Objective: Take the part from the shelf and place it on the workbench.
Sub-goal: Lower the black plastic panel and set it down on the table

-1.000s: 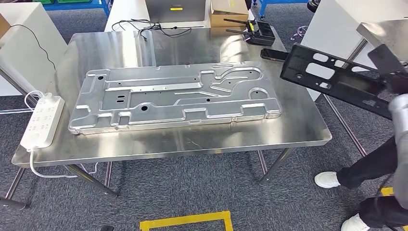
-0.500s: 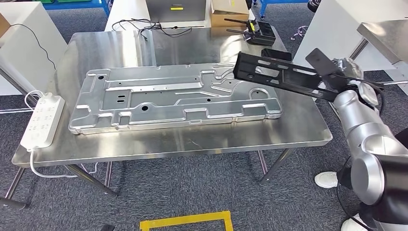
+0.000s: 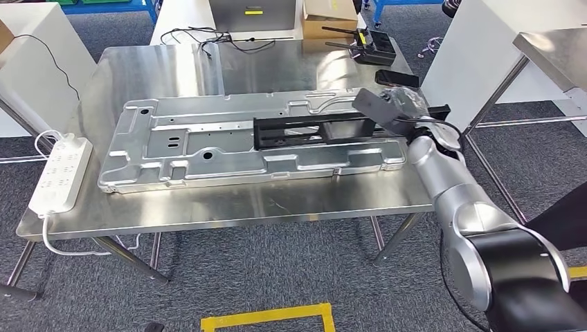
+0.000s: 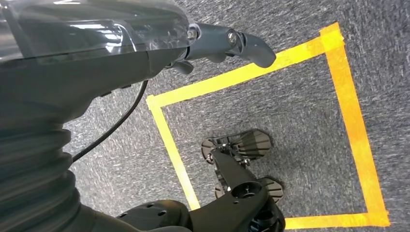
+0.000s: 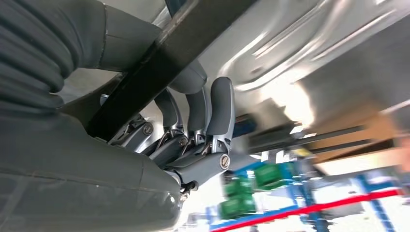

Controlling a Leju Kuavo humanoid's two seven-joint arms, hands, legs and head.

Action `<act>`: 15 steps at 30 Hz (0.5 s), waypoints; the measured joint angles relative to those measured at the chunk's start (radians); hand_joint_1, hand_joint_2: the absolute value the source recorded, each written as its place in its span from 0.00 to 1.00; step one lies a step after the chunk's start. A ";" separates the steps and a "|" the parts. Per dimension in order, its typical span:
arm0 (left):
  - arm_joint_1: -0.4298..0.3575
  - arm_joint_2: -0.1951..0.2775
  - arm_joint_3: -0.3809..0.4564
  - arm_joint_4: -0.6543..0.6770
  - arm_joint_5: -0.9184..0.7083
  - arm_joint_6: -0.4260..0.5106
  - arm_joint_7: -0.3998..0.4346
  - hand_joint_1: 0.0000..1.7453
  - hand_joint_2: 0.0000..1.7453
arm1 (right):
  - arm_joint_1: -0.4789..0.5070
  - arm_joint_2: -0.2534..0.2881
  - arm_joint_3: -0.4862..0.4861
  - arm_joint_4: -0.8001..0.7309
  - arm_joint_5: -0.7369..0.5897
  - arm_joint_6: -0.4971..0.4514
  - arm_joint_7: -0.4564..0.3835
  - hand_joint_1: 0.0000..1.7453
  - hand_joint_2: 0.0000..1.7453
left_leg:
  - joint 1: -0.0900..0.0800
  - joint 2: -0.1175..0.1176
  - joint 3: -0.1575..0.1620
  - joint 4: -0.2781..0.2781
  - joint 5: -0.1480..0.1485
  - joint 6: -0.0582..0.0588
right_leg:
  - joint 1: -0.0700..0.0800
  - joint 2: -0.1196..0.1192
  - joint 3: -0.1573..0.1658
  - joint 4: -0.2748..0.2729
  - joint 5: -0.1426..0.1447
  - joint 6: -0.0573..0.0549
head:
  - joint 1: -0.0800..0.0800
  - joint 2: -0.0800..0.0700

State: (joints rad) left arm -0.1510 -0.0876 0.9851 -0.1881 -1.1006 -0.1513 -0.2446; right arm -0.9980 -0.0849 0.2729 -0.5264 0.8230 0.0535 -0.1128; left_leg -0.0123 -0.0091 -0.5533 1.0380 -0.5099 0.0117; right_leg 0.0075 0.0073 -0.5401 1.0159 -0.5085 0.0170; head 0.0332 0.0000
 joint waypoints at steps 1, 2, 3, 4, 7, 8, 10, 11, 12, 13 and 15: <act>0.000 0.000 0.000 0.000 0.003 0.001 0.000 0.00 1.00 | 0.013 0.012 0.019 -0.024 -0.016 -0.001 0.000 1.00 1.00 | 0.000 0.000 0.000 0.000 0.000 0.000 | 0.000 0.000 0.000 0.000 0.000 0.000 | 0.000 0.000; 0.001 -0.001 0.000 0.000 0.005 0.002 -0.001 0.00 1.00 | 0.027 0.023 0.039 -0.050 -0.034 -0.003 0.003 1.00 1.00 | 0.000 0.000 0.000 0.000 0.000 0.000 | 0.000 0.000 0.000 0.000 0.000 0.000 | 0.000 0.000; 0.001 -0.001 0.000 0.000 0.007 0.002 -0.002 0.00 1.00 | 0.042 0.032 0.061 -0.075 -0.052 -0.005 0.006 1.00 1.00 | 0.000 -0.001 0.000 0.000 0.000 0.000 | 0.000 0.000 0.000 0.000 0.000 0.000 | 0.000 0.000; 0.001 -0.002 0.000 0.000 0.009 0.003 -0.002 0.00 1.00 | 0.056 0.040 0.083 -0.099 -0.066 -0.008 0.011 1.00 1.00 | 0.000 0.000 0.000 0.000 0.000 0.000 | 0.000 0.000 0.000 0.000 0.000 0.000 | 0.000 0.000; 0.004 -0.003 0.000 0.000 0.014 0.005 -0.004 0.00 1.00 | 0.096 0.056 0.140 -0.158 -0.091 -0.017 0.021 1.00 1.00 | 0.000 -0.001 0.000 0.000 0.000 0.000 | 0.000 0.000 0.000 0.000 0.000 0.000 | 0.000 0.000; 0.005 -0.003 0.000 0.000 0.014 0.005 -0.004 0.00 1.00 | 0.105 0.059 0.154 -0.173 -0.096 -0.022 0.024 1.00 1.00 | 0.000 -0.001 0.000 0.000 0.000 0.000 | 0.000 0.000 0.000 0.000 0.000 0.000 | 0.000 0.000; 0.008 -0.003 0.001 0.000 0.016 0.007 -0.004 0.00 1.00 | 0.116 0.061 0.175 -0.190 -0.110 -0.035 0.031 1.00 1.00 | 0.000 -0.001 0.000 0.000 0.000 0.000 | 0.000 0.000 0.000 0.000 0.000 0.000 | 0.000 0.000; 0.010 -0.003 0.001 0.000 0.016 0.007 -0.004 0.00 1.00 | 0.119 0.060 0.184 -0.195 -0.119 -0.041 0.034 1.00 1.00 | 0.000 -0.001 0.000 0.000 0.000 0.000 | 0.000 0.000 0.000 0.000 0.000 0.000 | 0.000 0.000; 0.011 -0.003 0.001 0.000 0.017 0.008 -0.004 0.00 1.00 | 0.120 0.059 0.190 -0.197 -0.128 -0.045 0.035 1.00 1.00 | 0.000 -0.001 0.000 0.000 0.000 0.000 | 0.000 0.000 0.000 0.000 0.000 0.000 | 0.000 0.000; 0.011 -0.003 0.001 0.000 0.017 0.008 -0.004 0.00 1.00 | 0.120 0.057 0.196 -0.199 -0.136 -0.049 0.037 1.00 1.00 | 0.000 0.000 0.000 0.000 0.000 0.000 | 0.000 0.000 0.000 0.000 0.000 0.000 | 0.000 0.000; 0.013 -0.003 0.001 0.000 0.018 0.010 -0.004 0.00 1.00 | 0.120 0.051 0.204 -0.200 -0.149 -0.055 0.038 1.00 1.00 | -0.001 0.000 0.000 0.000 0.000 0.000 | 0.000 0.000 0.000 0.000 0.000 0.000 | 0.000 0.000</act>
State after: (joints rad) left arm -0.1382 -0.0904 0.9861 -0.1881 -1.0823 -0.1415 -0.2481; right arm -0.8781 -0.0341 0.4772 -0.7262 0.6745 -0.0012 -0.0751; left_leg -0.0128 -0.0095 -0.5536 1.0380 -0.5100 0.0118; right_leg 0.0072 0.0072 -0.5400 1.0156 -0.5087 0.0166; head 0.0337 0.0000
